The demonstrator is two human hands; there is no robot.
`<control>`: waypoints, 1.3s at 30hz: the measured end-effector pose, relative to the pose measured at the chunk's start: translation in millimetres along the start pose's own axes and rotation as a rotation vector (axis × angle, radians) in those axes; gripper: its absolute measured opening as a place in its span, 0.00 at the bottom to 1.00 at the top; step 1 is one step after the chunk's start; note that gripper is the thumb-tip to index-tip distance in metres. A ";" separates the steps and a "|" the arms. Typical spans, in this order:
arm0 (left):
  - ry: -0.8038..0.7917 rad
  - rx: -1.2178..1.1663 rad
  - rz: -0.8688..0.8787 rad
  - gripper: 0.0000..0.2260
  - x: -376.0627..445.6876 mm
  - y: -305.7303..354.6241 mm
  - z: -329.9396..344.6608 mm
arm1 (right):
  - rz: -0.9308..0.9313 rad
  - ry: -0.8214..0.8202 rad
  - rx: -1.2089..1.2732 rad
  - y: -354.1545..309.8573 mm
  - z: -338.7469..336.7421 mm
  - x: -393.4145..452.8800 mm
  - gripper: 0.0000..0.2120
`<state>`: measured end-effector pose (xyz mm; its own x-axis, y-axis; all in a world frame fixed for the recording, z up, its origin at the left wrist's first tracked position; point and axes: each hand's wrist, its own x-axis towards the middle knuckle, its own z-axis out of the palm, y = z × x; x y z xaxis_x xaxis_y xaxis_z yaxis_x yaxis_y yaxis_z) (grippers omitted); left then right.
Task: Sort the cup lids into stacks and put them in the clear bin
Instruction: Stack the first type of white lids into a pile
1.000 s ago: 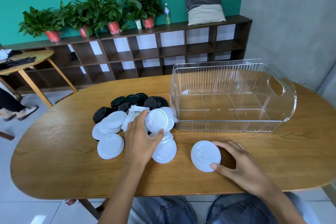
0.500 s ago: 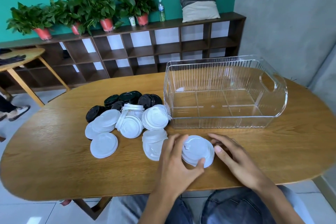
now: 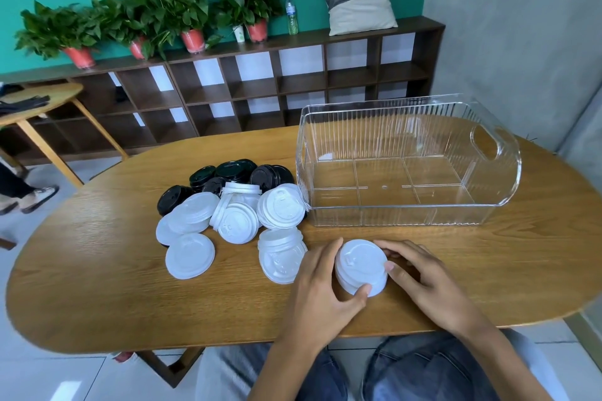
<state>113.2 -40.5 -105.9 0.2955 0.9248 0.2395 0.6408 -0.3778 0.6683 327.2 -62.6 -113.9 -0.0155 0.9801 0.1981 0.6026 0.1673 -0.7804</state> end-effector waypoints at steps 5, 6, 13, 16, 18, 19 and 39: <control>-0.013 -0.008 -0.017 0.38 0.5 -2.7 2.1 | -0.008 -0.005 -0.049 -4.5 0.2 0.2 0.18; -0.009 -0.015 -0.018 0.38 0.7 -3.5 2.6 | -0.011 -0.006 -0.062 -5.4 0.0 0.1 0.19; -0.005 -0.077 -0.049 0.39 0.8 -5.6 3.7 | -0.017 -0.013 -0.093 -8.6 -0.2 -0.4 0.23; -0.007 -0.095 -0.052 0.39 1.7 -5.9 3.9 | -0.012 -0.018 -0.087 -7.8 -0.4 -0.2 0.22; -0.009 -0.106 -0.053 0.39 2.8 -6.8 4.1 | -0.010 -0.026 -0.086 -7.7 -0.9 0.2 0.22; -0.013 -0.109 -0.053 0.39 2.8 -7.6 4.0 | -0.011 -0.033 -0.087 -7.9 -1.1 0.2 0.22; 0.310 0.107 0.004 0.30 56.7 -48.2 -88.3 | -0.035 -0.093 -0.201 -6.8 -0.7 -2.0 0.31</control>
<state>36.5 34.0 -62.3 0.0789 0.8865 0.4559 0.7157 -0.3687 0.5931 323.7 -65.8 -108.6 -0.1072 0.9813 0.1598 0.7472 0.1855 -0.6382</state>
